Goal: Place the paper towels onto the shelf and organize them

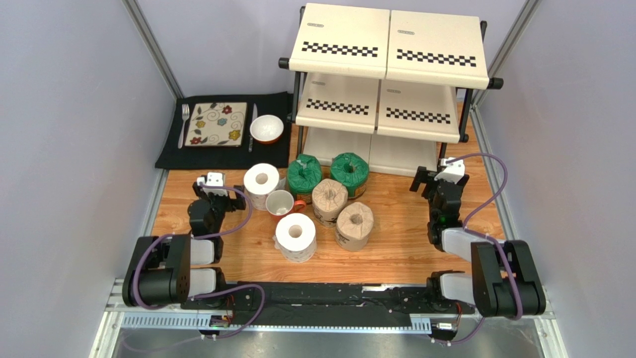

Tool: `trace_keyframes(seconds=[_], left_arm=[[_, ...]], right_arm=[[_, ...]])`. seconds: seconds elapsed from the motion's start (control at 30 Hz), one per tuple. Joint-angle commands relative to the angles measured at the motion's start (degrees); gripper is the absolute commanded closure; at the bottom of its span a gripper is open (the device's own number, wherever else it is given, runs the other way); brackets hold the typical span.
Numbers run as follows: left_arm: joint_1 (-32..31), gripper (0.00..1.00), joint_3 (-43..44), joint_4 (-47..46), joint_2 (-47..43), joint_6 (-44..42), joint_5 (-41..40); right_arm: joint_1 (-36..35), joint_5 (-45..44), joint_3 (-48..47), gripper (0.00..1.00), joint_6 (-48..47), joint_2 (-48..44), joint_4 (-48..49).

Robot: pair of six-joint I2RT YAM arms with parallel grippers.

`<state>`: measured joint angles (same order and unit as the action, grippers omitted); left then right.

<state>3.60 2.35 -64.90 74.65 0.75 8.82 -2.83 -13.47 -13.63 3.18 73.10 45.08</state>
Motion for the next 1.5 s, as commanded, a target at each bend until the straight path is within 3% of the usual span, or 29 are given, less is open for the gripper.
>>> trace_keyframes(seconds=[0.0,0.1,0.3,0.43,0.63,0.8,0.9,1.1,1.23,1.27,1.37,1.47], left_arm=[[-2.1,0.01,-10.62,11.82,-10.73,1.7,-11.15],[-3.15,0.01,-5.79,23.81,-18.56,3.99,-13.3],[-3.24,0.01,-0.35,36.4,-26.13,10.4,-11.72],[-3.24,0.01,-1.03,39.15,-34.28,18.03,-16.37],[-3.16,0.01,2.21,45.12,-38.0,21.56,-15.93],[-3.07,0.01,5.47,53.55,-38.18,28.23,-26.11],[-3.07,0.01,6.52,62.61,-39.23,41.24,-32.72],[-3.07,0.03,7.57,62.26,-40.64,34.24,-22.98],[-3.07,0.01,13.98,69.71,-33.99,29.4,-21.91],[-3.07,0.01,15.91,74.7,-32.22,29.48,-23.83],[-3.07,0.01,23.55,82.97,-26.15,33.24,-28.83],[-3.07,0.02,27.08,90.19,-22.89,43.17,-30.54]], right_arm=[[-0.6,-4.02,-3.42,0.01,1.48,-5.68,-6.39],[-1.91,-5.06,-5.62,0.01,0.51,-9.37,-11.77],[-2.53,-7.35,-8.25,0.01,6.56,-17.37,-20.19],[-2.62,-7.36,-13.52,0.01,12.63,-18.44,-31.17],[-2.62,-6.04,-20.47,0.01,16.77,-16.76,-42.43],[-2.44,-5.77,-23.37,0.01,21.43,-17.2,-48.5],[-1.13,-6.39,-23.29,0.0,23.88,-15.89,-49.21],[-1.03,-2.35,-29.61,0.02,24.68,-10.96,-58.08],[-7.96,-6.72,-31.1,0.02,21.97,-13.76,-58.7],[-12.5,-9.96,-32.15,0.02,21.7,-14.04,-58.96],[-20.51,-14.28,-34.18,0.01,22.04,-13.16,-60.28],[-25.62,-16.31,-36.55,0.01,24.67,-10.18,-61.25]])
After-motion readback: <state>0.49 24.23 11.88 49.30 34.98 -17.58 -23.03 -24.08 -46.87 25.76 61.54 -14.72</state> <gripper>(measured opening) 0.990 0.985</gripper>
